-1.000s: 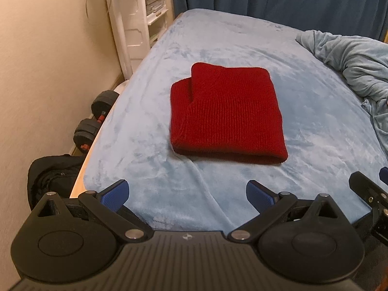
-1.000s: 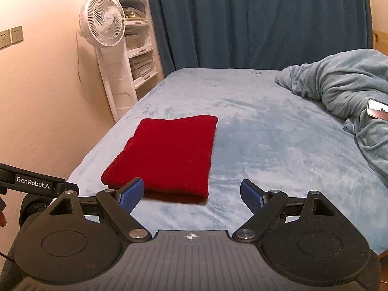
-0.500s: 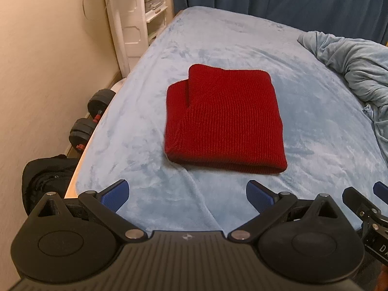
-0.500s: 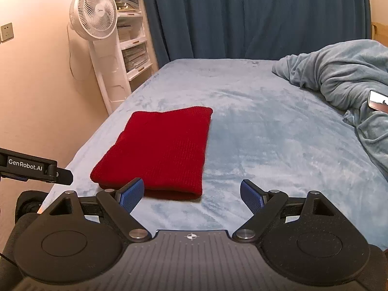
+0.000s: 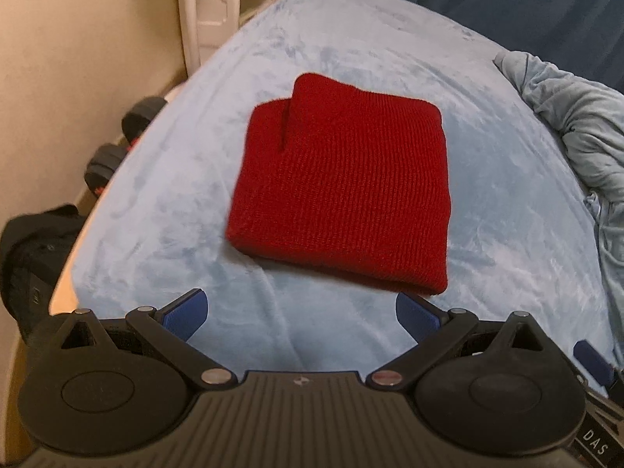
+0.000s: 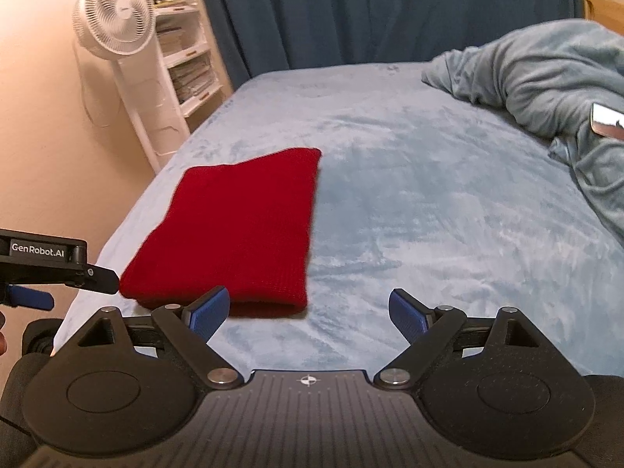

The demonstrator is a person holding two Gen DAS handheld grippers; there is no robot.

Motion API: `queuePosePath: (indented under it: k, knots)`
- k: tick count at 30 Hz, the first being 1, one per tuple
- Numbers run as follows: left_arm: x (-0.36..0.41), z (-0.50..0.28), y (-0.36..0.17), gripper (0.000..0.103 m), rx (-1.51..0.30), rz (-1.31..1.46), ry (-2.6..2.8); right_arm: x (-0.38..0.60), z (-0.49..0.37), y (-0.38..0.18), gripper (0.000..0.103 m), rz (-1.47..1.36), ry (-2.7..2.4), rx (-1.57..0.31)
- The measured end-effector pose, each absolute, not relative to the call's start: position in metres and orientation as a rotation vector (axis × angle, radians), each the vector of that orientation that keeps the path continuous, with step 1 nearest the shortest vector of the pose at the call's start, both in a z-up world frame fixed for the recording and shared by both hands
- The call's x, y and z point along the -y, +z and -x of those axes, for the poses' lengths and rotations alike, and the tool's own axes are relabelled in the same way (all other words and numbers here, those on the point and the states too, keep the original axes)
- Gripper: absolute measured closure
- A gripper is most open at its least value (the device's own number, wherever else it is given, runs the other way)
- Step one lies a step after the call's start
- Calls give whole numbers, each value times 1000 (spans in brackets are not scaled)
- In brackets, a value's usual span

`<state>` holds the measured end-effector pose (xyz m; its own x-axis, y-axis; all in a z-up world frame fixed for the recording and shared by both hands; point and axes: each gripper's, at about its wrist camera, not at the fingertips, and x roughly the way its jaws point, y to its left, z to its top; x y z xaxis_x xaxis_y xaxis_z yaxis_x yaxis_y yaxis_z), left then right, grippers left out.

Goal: Fold small clothes

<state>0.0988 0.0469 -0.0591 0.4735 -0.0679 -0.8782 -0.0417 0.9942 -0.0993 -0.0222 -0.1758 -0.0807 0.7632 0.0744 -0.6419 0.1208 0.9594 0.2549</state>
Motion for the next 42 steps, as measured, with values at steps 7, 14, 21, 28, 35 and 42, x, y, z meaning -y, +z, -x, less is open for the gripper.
queuePosePath:
  k: [7, 14, 21, 28, 35, 42]
  knots:
    - [-43, -131, -84, 0, -1099, 218, 26, 204, -6, -91, 12, -370, -49, -720]
    - [-48, -154, -109, 0, -1079, 345, 83, 240, -63, -103, 11, -517, 5, -750]
    - [-61, -169, -136, 0, -1101, 464, 132, 267, -162, -111, 10, -645, 87, -763]
    - [-76, -175, -167, 0, -1122, 558, 197, 264, -284, -136, 10, -637, 131, -839]
    - [-91, -187, -192, 0, -1165, 657, 213, 239, -396, -185, 10, -640, 159, -1024]
    - [-105, -194, -193, 8, -1149, 730, 231, 209, -448, -219, 60, -586, 201, -1231]
